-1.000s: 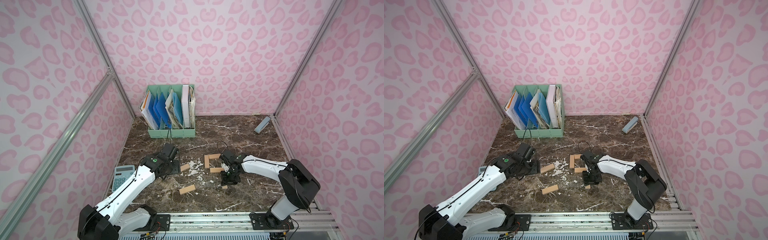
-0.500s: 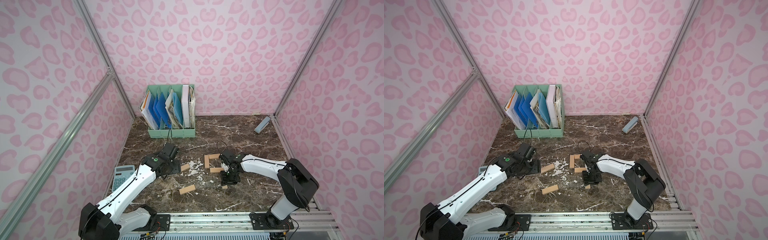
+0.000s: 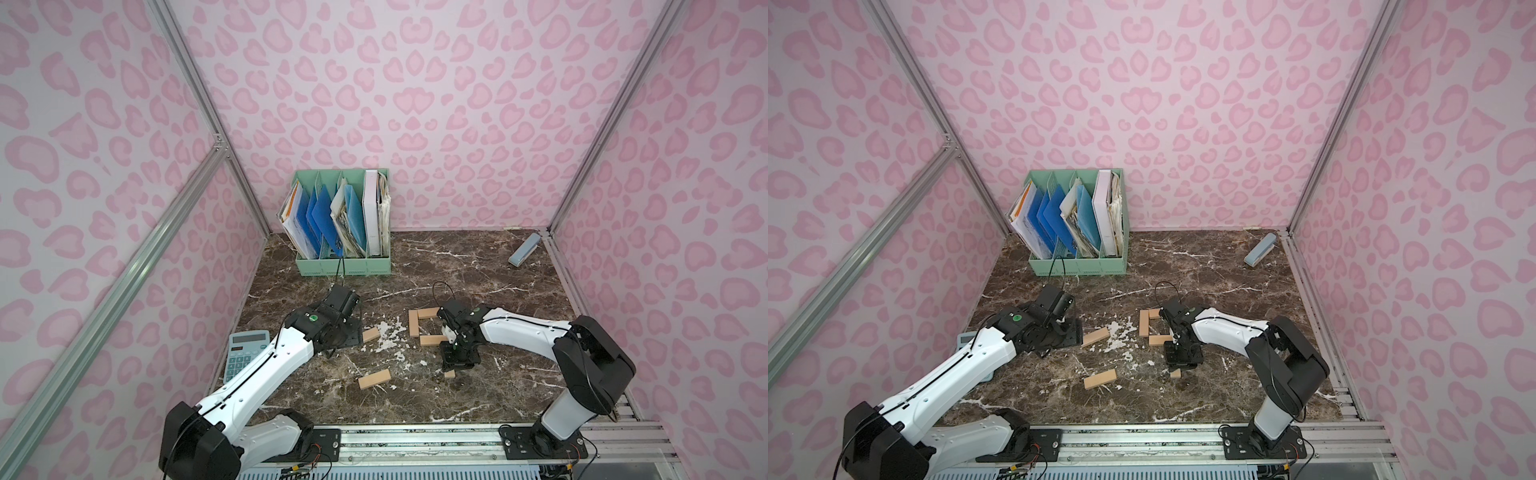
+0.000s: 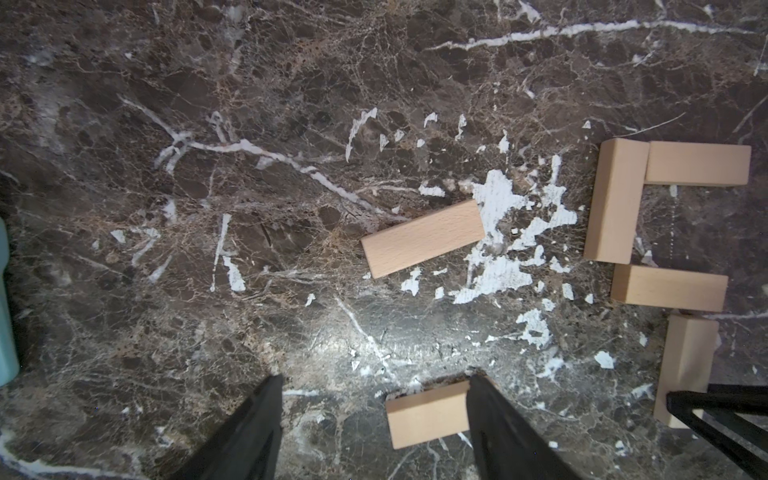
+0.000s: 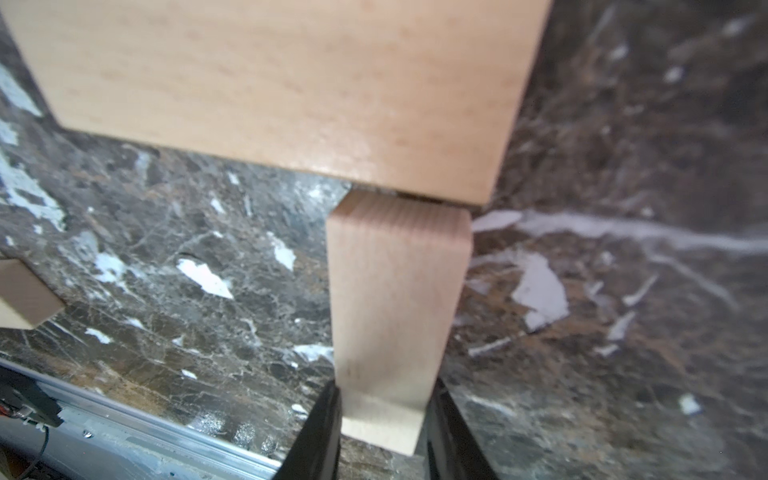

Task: Assemble the number 6 with building blocks
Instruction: Assemble the building block at the center of the board.

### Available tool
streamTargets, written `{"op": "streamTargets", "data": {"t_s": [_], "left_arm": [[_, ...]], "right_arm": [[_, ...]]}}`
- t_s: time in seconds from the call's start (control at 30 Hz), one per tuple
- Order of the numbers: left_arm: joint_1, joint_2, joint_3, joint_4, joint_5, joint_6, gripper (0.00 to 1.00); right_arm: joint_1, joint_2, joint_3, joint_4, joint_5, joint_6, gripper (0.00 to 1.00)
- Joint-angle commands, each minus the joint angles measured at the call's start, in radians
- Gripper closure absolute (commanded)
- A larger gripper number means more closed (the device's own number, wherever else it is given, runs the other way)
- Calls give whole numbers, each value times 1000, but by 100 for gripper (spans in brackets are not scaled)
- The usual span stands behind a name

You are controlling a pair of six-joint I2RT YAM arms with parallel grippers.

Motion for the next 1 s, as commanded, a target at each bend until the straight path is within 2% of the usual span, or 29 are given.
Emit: {"op": "streamTargets", "data": {"t_s": [0.0, 0.97], "left_arm": [[1, 4, 9, 4, 2, -4, 27], [0, 7, 5, 11, 6, -5, 27]], "right_arm": [[1, 14, -4, -6, 49, -5, 71], [1, 7, 19, -12, 56, 2, 74]]}}
